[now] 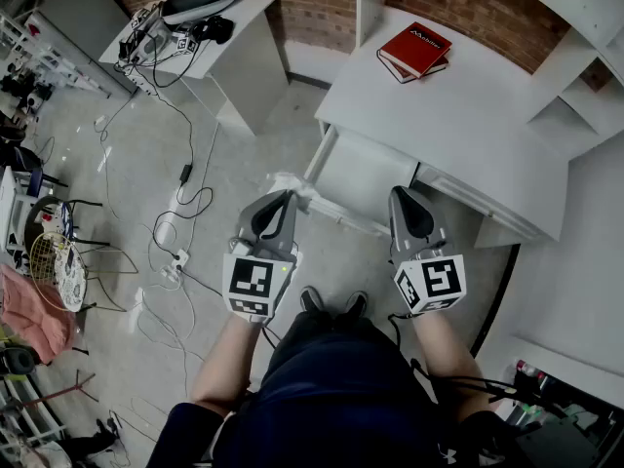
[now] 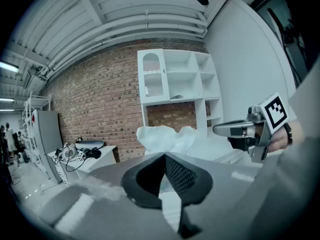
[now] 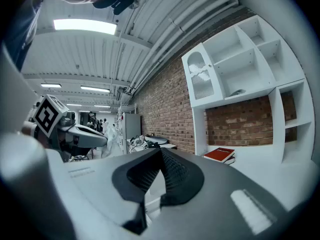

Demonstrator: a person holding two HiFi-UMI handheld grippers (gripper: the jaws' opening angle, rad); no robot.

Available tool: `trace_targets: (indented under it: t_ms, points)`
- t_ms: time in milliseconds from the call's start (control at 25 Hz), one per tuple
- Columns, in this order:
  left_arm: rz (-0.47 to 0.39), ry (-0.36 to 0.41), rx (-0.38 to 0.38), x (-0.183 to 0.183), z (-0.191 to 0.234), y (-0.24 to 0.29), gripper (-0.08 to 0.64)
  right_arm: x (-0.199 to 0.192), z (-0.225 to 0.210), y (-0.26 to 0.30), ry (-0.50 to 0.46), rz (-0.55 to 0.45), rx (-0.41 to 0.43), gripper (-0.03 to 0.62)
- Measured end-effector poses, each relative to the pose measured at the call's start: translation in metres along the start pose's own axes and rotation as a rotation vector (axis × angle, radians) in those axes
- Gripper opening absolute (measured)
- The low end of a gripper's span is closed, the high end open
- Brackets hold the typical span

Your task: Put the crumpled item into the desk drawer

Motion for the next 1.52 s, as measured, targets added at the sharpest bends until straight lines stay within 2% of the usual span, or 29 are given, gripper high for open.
trace_targets:
  t_ms: [240, 600, 880, 1240, 1520]
  points:
    - [0.0, 0.009, -0.011, -0.008, 0.015, -0.013, 0.003, 0.003, 0.027, 0.003, -0.003, 0.002, -0.007, 0.002]
    - [0.001, 0.017, -0.018, -0.006, 0.017, -0.016, 0.003, 0.01, 0.033, 0.004, 0.004, -0.026, -0.003, 0.002]
    - [0.017, 0.041, -0.007, -0.001, -0.002, -0.01, 0.003, 0.018, 0.017, -0.017, 0.022, -0.076, 0.001, 0.002]
    - [0.059, 0.032, 0.001, -0.015, -0.022, -0.001, 0.003, 0.004, -0.002, -0.036, 0.046, -0.044, -0.004, 0.002]
    - [0.093, 0.022, -0.058, -0.025, -0.028, 0.037, 0.003, -0.008, -0.026, -0.027, 0.08, -0.012, -0.057, 0.002]
Point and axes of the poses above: the fingertips, and each gripper's own axes: y forward along the fingers, z to its left, x out of its top, the point moved 8 cm from there along -y, backward along the fingers, and after that the axes turned 12 degrees about x, right-handed, at the moved point
